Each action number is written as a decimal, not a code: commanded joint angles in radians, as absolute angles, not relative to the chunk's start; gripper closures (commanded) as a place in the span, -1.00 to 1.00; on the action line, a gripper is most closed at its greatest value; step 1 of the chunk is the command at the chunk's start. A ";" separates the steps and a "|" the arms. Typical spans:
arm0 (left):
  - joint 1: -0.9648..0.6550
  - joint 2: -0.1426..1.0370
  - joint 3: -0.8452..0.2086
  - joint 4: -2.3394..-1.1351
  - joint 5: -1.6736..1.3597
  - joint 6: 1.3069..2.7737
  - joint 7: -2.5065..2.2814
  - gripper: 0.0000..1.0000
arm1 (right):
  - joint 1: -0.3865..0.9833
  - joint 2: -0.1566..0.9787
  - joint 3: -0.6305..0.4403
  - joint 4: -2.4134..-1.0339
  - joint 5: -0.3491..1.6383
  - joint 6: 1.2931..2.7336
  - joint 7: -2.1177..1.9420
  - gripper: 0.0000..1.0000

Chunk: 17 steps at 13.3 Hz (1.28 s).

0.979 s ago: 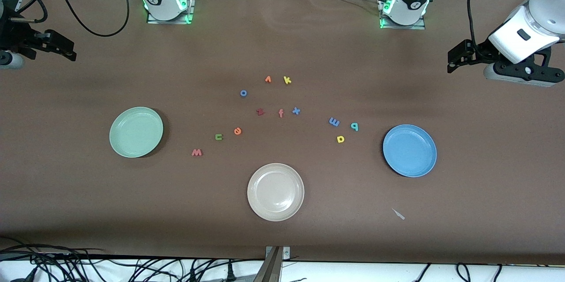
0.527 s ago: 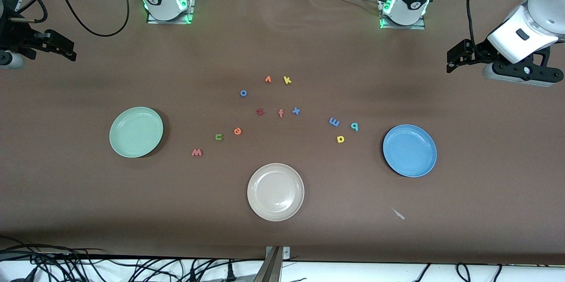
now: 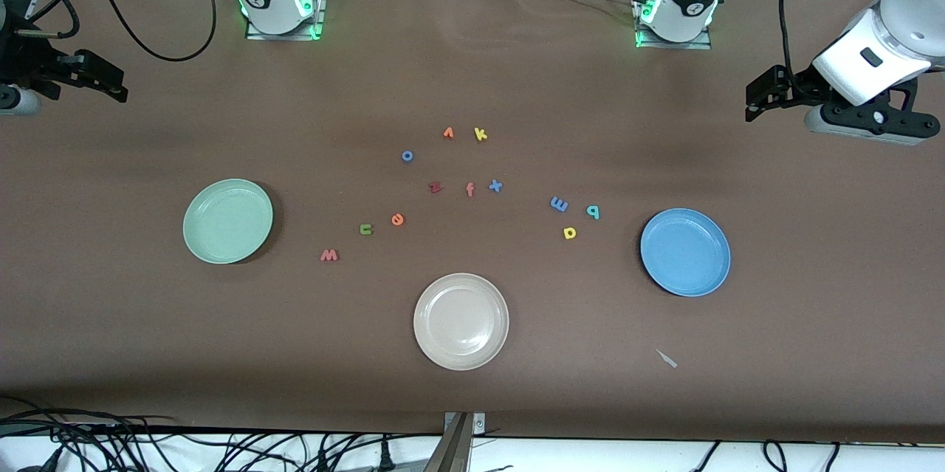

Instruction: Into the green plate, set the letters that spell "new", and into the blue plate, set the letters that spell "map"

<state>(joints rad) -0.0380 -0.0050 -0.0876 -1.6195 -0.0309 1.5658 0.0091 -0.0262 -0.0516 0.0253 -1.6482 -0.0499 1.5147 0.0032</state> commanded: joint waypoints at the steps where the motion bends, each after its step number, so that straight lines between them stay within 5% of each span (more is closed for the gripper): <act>1: -0.043 -0.005 -0.091 -1.609 -0.006 1.551 0.000 -1.00 | -0.035 -0.048 0.032 -1.637 -0.032 1.514 0.009 -1.00; 11: -0.041 0.003 -0.091 -1.611 -0.006 1.549 0.002 -1.00 | -0.032 -0.035 0.032 -1.635 -0.032 1.532 0.012 -1.00; 17: -0.040 0.071 -0.089 -1.611 -0.005 1.519 0.002 -1.00 | -0.015 0.144 0.038 -1.611 -0.035 1.555 0.006 -1.00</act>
